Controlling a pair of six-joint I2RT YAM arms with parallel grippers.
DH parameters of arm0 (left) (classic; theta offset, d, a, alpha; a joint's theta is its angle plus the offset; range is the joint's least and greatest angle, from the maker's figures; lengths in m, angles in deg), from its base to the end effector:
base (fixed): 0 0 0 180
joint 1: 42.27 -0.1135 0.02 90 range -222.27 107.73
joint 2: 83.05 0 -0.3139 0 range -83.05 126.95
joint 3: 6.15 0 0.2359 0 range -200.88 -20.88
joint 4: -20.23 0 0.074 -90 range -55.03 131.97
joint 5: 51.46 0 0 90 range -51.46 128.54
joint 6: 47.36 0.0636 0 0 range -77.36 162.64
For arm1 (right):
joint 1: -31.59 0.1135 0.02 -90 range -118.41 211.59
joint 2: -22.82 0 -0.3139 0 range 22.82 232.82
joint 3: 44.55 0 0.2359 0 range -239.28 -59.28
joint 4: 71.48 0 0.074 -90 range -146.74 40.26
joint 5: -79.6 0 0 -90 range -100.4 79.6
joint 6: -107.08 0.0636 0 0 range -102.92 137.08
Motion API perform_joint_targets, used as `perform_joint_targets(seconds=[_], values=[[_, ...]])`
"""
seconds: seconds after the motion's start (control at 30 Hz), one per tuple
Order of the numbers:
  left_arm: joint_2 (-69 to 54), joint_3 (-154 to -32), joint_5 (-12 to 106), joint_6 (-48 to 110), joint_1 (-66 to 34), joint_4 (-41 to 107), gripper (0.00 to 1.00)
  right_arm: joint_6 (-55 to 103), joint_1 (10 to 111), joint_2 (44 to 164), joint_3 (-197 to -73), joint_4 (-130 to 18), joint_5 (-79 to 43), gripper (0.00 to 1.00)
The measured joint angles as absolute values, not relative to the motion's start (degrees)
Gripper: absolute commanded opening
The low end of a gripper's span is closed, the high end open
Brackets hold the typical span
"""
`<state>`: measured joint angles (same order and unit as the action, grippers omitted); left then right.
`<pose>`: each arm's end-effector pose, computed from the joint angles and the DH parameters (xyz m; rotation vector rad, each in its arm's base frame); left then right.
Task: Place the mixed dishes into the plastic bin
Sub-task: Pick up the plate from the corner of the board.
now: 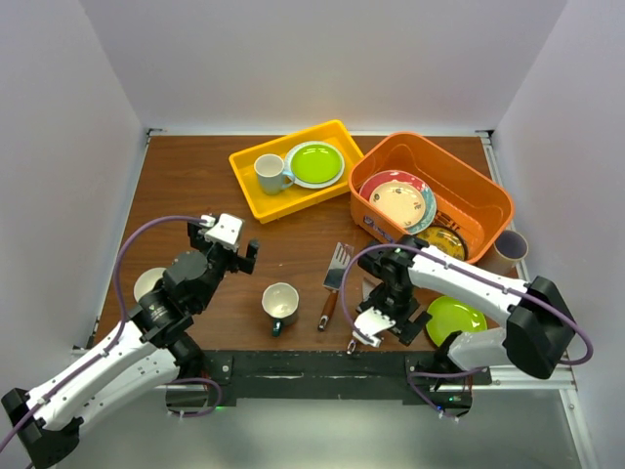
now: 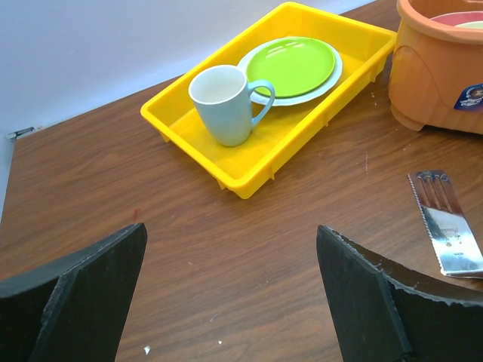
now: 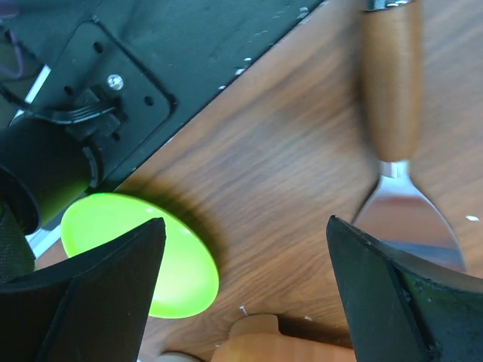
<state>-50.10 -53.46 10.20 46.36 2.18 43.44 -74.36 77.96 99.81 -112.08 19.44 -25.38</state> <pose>0.1022 -0.0580 0.3227 0.3517 1.6711 -0.1023 0.0969 0.1254 0.2473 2.8217 -1.1274 -0.4747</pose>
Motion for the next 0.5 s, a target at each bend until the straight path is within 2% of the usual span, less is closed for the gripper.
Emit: perform_joint_targets(seconds=[0.5], values=[[-50.14,-53.11,10.23,46.45,1.59,43.35,1.0,-76.13,80.34,100.36,-103.93,18.59,-16.27,0.77]])
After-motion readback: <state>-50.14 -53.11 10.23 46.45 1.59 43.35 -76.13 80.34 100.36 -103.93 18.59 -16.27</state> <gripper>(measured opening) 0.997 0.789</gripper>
